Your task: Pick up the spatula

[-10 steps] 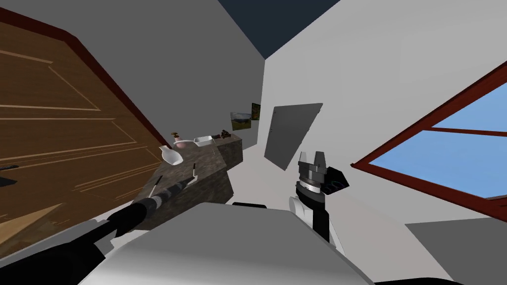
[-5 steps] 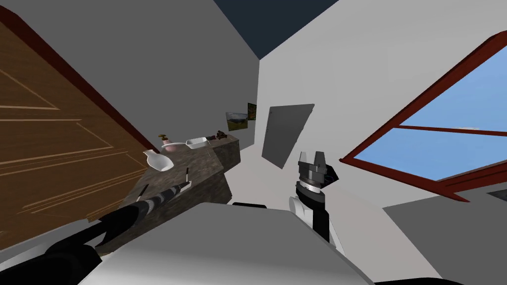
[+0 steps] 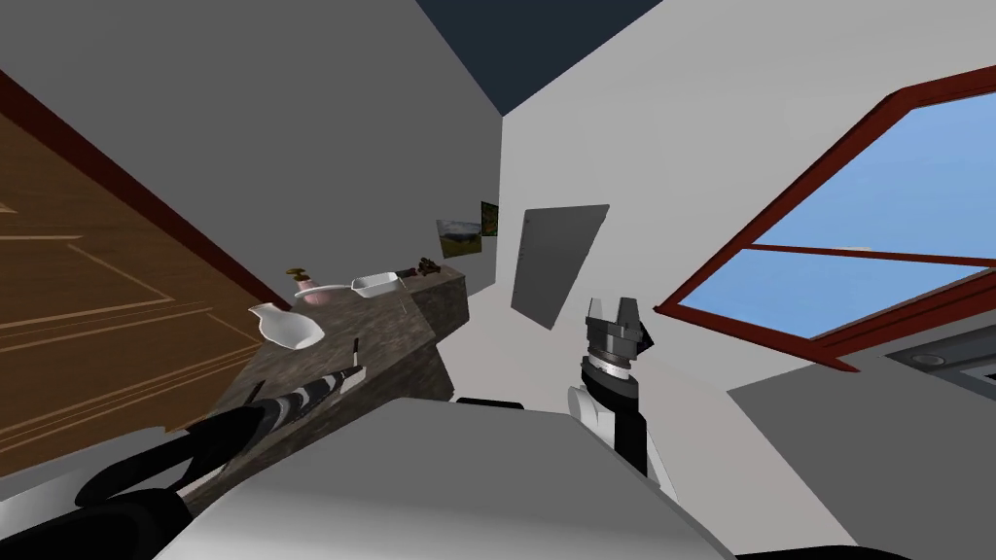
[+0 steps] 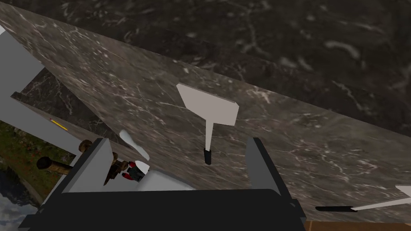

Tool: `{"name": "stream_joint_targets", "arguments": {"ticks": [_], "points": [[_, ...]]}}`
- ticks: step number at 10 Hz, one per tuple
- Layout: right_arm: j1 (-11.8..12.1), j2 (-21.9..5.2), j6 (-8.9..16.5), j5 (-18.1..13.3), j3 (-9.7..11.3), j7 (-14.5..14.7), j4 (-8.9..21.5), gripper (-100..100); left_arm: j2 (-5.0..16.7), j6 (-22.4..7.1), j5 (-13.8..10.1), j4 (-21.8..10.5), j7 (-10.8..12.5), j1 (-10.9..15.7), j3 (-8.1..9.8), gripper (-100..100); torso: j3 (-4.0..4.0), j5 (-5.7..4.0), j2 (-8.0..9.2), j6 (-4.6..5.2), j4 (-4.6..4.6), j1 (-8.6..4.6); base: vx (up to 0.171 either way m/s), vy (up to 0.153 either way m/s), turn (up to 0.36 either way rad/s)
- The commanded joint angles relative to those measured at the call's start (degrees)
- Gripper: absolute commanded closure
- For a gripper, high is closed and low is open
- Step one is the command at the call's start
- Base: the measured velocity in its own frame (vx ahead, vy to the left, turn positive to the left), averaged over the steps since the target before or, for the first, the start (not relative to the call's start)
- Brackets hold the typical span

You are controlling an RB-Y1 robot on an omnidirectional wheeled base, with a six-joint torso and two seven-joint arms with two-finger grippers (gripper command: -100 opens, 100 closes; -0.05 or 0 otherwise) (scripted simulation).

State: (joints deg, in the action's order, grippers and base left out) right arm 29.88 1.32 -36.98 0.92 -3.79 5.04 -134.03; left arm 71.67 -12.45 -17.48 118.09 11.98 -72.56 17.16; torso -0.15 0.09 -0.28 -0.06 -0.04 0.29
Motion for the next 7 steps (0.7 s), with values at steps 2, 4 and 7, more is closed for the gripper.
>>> {"name": "stream_joint_targets", "arguments": {"ticks": [2, 4, 7], "points": [[0.0, 0.0, 0.0, 0.0, 0.0, 0.0, 0.0, 0, 4.8, -2.3, -4.3, -1.1, 1.5, -3.9, 0.75, -100, -0.02, -0.01, -0.03, 0.03, -0.01, 0.00, 0.057, 0.050, -0.168], [0.0, 0.0, 0.0, 0.0, 0.0, 0.0, 0.0, 0, 7.9, -3.4, -6.1, -1.5, 2.1, -5.6, 1.00, -100, -0.06, 0.01, -0.10, -0.01, -0.02, 0.02, 0.049, 0.043, -0.093], [0.0, 0.0, 0.0, 0.0, 0.0, 0.0, 0.0, 0, 12.3, -5.4, -9.7, -2.2, 3.3, -8.8, 1.44, -100, -0.06, 0.02, -0.10, -0.01, -0.02, 0.06, 0.055, 0.060, -0.110]]}}
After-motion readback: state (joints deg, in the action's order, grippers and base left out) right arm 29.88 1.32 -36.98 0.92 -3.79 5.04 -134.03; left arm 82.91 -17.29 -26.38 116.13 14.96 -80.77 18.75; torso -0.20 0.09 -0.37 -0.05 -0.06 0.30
